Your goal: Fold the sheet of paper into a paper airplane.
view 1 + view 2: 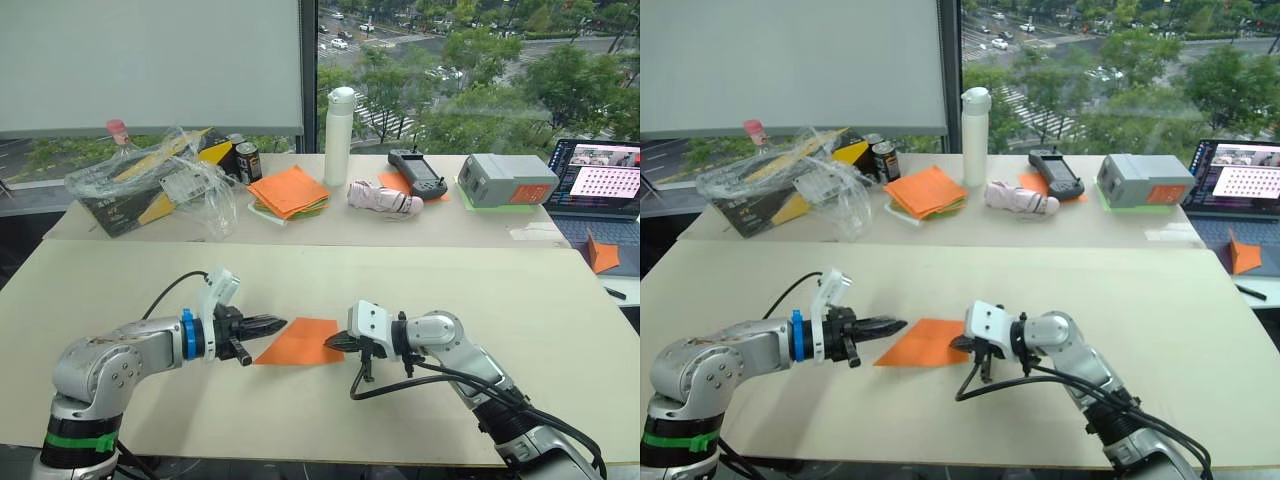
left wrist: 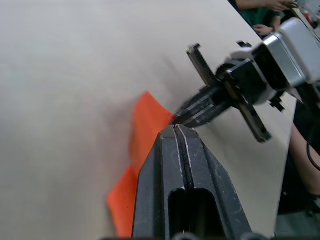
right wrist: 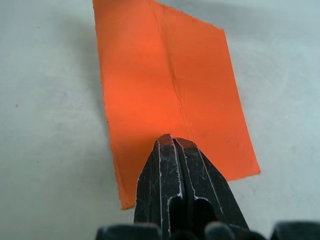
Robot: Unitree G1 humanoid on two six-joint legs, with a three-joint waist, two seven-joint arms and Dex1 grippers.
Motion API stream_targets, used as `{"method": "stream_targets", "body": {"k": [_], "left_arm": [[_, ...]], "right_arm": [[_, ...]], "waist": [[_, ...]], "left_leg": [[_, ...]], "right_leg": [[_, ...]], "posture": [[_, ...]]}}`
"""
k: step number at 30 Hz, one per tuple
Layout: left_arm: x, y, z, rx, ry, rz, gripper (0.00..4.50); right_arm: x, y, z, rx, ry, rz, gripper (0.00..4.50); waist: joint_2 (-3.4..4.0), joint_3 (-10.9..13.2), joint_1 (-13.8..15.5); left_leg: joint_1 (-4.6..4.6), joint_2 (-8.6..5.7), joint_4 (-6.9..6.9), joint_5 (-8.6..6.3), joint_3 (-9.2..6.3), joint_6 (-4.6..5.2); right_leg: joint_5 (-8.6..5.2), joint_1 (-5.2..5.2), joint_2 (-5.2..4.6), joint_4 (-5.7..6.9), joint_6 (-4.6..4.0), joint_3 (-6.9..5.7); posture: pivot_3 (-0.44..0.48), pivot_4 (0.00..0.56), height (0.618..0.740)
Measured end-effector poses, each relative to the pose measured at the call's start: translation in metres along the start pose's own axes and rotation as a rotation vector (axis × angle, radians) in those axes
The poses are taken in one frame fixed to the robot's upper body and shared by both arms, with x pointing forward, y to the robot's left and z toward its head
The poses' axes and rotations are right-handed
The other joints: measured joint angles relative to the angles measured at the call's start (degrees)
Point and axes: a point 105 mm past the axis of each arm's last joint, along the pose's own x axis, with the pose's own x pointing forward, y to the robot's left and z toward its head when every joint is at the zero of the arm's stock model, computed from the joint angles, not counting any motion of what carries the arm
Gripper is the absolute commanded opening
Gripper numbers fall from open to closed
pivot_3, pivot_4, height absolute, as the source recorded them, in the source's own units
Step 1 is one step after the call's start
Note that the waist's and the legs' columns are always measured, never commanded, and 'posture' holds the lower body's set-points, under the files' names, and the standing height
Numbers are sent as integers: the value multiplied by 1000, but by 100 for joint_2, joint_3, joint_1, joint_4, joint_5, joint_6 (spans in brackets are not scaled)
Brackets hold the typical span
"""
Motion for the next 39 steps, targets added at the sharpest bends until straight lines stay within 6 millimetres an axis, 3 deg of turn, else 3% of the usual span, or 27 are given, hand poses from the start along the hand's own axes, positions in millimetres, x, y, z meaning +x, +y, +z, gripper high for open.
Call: {"method": "stream_targets", "body": {"k": [7, 19, 32, 39], "left_arm": [[4, 2, -27, -12, 87, 30, 0], [13, 15, -49, 10, 131, 74, 0], [14, 21, -59, 21, 107, 88, 0], [14, 22, -59, 21, 99, 88, 0]], "right_arm": [[0, 0, 1, -13, -7, 3, 14], [-1, 1, 0, -12, -3, 4, 14], [-3, 1, -1, 32, -6, 3, 14], [-11, -10, 15, 184, -102, -16, 14]], "waist": [[0, 0, 18], [0, 0, 18], [1, -1, 23], [2, -1, 24]], "left_leg": [[-2, -1, 0, 0, 1, 0], [-1, 0, -2, 0, 1, 0], [10, 0, -2, 0, 1, 1], [15, 0, -3, -1, 1, 1]], "right_leg": [[0, 0, 0, -4, 0, 1], [0, 0, 0, -4, 0, 0], [0, 8, 0, -4, 0, 1], [0, 12, 0, -3, 0, 2]], "posture": [[0, 150, 740], [0, 150, 740], [0, 150, 740], [0, 150, 740]]}}
